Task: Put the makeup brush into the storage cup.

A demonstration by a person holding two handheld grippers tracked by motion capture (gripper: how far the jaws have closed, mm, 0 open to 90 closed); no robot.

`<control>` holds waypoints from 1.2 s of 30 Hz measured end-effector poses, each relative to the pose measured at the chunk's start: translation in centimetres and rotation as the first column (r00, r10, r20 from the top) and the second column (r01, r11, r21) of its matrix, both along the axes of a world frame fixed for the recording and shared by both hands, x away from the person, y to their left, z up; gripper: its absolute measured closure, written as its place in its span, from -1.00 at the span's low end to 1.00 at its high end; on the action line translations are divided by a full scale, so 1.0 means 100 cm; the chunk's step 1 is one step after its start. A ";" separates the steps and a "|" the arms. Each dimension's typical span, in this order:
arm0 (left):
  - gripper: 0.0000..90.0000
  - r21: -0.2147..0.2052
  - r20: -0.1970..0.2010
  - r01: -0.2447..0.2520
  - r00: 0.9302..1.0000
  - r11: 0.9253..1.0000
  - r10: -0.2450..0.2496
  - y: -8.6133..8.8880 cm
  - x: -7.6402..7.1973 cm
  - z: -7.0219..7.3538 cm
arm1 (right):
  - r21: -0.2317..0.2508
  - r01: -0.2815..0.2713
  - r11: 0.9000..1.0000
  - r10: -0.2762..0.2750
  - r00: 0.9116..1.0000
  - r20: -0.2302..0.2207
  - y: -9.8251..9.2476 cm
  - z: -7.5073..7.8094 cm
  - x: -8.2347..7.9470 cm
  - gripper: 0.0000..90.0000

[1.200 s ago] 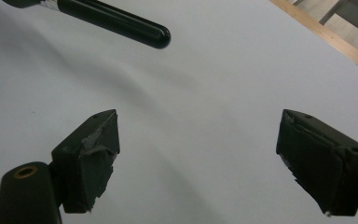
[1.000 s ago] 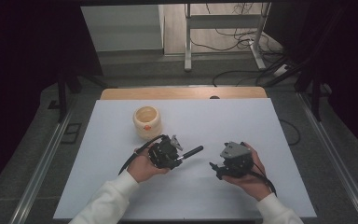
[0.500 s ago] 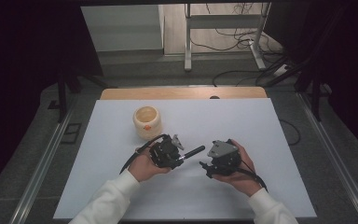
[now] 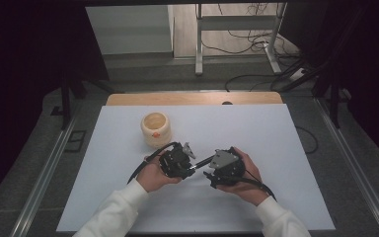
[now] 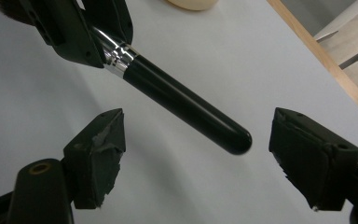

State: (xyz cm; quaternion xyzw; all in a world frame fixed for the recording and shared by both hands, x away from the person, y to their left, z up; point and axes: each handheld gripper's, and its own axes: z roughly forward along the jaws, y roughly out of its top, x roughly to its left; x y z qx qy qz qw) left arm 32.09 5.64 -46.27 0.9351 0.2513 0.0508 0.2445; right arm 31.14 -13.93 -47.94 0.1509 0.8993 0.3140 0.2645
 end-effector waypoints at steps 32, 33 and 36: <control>-0.01 -0.123 0.173 -0.019 0.984 0.992 0.040 0.007 -0.003 0.016 | -0.171 -0.129 0.977 0.150 0.982 0.117 0.031 -0.015 -0.016 0.65; -0.10 -0.130 0.195 -0.044 0.978 0.991 0.069 0.008 -0.004 0.019 | -0.169 -0.126 0.978 0.146 0.983 0.113 0.030 -0.014 -0.016 0.65; -0.29 -0.140 0.210 -0.058 0.974 0.988 0.087 0.013 -0.004 0.023 | -0.196 -0.147 0.969 0.173 0.977 0.122 0.026 -0.011 -0.012 0.65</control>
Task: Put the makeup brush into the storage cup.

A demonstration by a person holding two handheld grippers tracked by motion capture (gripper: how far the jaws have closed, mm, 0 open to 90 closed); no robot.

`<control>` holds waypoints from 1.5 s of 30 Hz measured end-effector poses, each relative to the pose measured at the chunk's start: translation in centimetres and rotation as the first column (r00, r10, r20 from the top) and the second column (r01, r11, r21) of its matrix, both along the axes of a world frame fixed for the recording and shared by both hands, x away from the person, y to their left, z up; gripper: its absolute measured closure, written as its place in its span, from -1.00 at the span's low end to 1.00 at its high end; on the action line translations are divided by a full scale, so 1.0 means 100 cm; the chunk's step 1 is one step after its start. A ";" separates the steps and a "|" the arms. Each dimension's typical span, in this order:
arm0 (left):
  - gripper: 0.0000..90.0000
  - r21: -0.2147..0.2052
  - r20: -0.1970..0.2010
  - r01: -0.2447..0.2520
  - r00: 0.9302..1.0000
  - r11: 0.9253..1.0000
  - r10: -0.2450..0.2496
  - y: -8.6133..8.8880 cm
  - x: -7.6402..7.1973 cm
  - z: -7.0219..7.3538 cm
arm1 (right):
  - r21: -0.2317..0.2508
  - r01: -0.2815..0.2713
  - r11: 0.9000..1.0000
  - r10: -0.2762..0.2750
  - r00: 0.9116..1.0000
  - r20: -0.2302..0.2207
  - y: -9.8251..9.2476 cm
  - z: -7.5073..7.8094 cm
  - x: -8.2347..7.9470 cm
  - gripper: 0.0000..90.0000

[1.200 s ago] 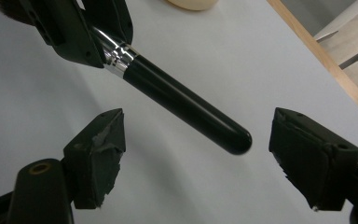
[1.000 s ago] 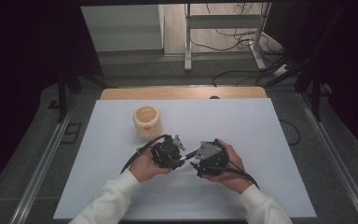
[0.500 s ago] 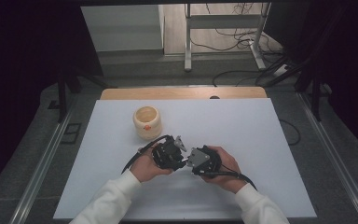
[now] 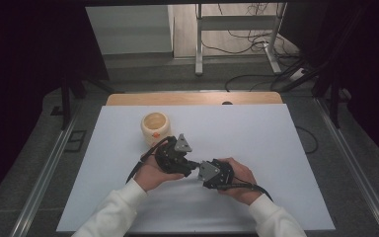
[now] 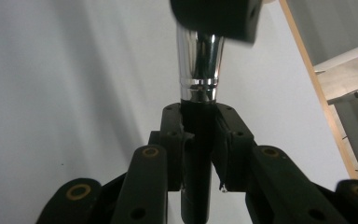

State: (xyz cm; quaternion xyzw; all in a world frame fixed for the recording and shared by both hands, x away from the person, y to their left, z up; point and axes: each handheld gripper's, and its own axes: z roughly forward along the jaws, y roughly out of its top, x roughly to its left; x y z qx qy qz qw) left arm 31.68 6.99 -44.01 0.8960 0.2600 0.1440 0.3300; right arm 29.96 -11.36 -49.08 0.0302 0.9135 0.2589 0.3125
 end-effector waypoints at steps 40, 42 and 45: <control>-0.50 -0.205 -0.012 -0.177 0.984 0.962 0.179 0.070 -0.029 -0.019 | 0.210 0.147 0.967 -0.123 0.985 -0.123 -0.033 0.017 0.012 0.66; -0.50 -0.206 -0.015 -0.182 0.983 0.961 0.183 0.071 -0.028 -0.020 | 0.225 0.155 0.962 -0.127 0.983 -0.133 -0.034 0.017 0.013 0.66; -0.50 -0.207 -0.022 -0.190 0.982 0.960 0.190 0.073 -0.028 -0.022 | 0.240 0.162 0.957 -0.130 0.981 -0.144 -0.037 0.017 0.013 0.66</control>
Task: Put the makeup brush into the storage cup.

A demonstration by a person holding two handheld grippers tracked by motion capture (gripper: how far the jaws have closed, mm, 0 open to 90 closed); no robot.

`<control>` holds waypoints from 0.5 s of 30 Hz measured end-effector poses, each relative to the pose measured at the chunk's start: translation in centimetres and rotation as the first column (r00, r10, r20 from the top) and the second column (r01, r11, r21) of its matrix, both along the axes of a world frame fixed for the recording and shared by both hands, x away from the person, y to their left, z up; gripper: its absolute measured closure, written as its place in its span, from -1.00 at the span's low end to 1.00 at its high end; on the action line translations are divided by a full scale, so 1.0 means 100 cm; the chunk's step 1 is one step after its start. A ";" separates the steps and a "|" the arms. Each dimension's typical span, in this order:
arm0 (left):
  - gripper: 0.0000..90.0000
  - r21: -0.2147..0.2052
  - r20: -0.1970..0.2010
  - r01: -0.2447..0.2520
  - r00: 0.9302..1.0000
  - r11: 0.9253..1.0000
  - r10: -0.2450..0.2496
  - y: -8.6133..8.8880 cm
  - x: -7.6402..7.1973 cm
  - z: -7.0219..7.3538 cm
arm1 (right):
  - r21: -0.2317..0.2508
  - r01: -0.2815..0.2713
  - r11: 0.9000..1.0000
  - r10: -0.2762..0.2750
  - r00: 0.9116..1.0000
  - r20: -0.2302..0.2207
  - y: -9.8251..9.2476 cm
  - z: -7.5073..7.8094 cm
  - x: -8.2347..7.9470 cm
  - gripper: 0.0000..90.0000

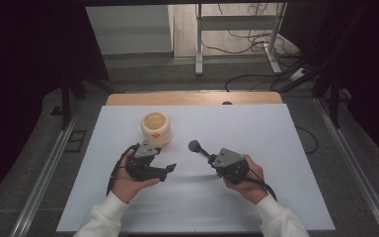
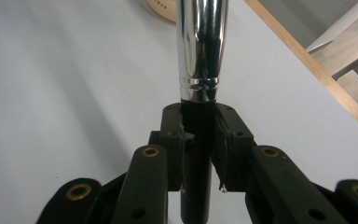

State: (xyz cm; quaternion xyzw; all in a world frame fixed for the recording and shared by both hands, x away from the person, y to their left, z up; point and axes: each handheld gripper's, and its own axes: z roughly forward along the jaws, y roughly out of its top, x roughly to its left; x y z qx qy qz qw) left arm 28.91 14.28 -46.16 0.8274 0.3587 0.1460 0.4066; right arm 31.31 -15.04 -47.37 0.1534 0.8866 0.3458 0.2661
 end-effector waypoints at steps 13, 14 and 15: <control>-0.50 -0.031 -0.018 -0.024 1.000 0.999 0.024 0.007 0.000 -0.005 | 0.073 0.031 0.997 -0.028 0.999 -0.045 -0.008 0.003 0.003 0.66; -0.50 -0.035 -0.019 -0.029 0.999 0.999 0.028 0.007 -0.001 -0.006 | 0.076 0.031 0.997 -0.028 0.999 -0.045 -0.008 0.003 0.003 0.66; -0.50 -0.036 -0.020 -0.032 0.999 0.999 0.032 0.008 -0.001 -0.006 | 0.077 0.032 0.997 -0.028 0.999 -0.046 -0.008 0.003 0.003 0.66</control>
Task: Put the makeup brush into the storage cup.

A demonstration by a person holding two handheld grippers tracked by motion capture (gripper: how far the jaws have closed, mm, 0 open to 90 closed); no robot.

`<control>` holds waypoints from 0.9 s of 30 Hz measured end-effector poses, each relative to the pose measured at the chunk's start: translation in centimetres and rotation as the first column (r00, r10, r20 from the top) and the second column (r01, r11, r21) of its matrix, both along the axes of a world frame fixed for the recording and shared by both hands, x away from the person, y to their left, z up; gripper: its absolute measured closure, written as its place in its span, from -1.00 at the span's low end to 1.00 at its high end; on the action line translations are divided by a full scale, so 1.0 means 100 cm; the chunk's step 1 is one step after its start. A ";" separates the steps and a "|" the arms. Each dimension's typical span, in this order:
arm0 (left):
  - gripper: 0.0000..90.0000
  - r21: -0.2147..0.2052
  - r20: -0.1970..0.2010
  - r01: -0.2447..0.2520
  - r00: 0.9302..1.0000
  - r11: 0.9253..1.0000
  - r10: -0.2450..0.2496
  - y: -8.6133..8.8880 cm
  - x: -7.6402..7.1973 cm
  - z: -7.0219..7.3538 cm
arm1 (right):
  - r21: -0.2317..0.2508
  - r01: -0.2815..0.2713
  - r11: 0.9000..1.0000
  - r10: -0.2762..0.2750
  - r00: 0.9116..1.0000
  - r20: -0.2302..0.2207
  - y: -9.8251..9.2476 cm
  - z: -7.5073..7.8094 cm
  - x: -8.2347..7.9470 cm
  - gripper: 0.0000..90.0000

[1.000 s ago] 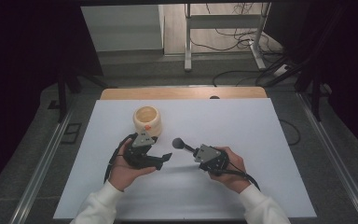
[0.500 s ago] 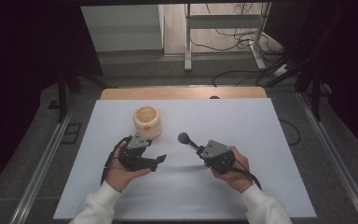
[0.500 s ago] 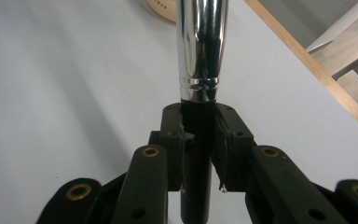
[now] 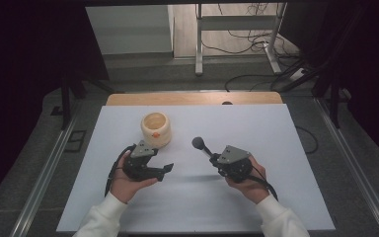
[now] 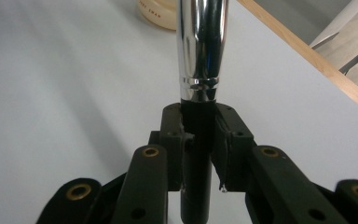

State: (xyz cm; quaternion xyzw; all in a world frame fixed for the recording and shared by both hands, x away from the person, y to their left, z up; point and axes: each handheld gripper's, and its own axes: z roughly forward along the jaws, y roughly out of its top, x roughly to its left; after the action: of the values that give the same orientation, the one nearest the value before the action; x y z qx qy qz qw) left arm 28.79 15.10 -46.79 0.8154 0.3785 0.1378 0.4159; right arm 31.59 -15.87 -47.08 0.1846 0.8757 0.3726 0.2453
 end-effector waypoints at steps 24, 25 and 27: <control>-0.50 -0.119 0.006 -0.022 1.000 0.993 0.022 -0.005 0.003 -0.004 | 0.056 0.000 0.998 0.001 1.000 -0.026 -0.001 0.002 0.000 0.66; -0.50 -0.122 0.007 -0.021 1.000 0.992 0.022 -0.005 0.003 -0.004 | 0.058 0.000 0.998 0.001 1.000 -0.026 -0.001 0.003 0.000 0.66; -0.50 -0.127 0.007 -0.021 1.000 0.992 0.022 -0.007 0.004 -0.004 | 0.062 0.000 0.998 0.002 1.000 -0.027 -0.001 0.003 0.000 0.66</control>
State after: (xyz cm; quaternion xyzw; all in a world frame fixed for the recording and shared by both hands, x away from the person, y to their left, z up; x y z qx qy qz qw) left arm 29.16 14.44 -47.20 0.7825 0.3935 0.1215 0.4669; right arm 31.55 -15.97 -46.78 0.1967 0.8672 0.3971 0.2272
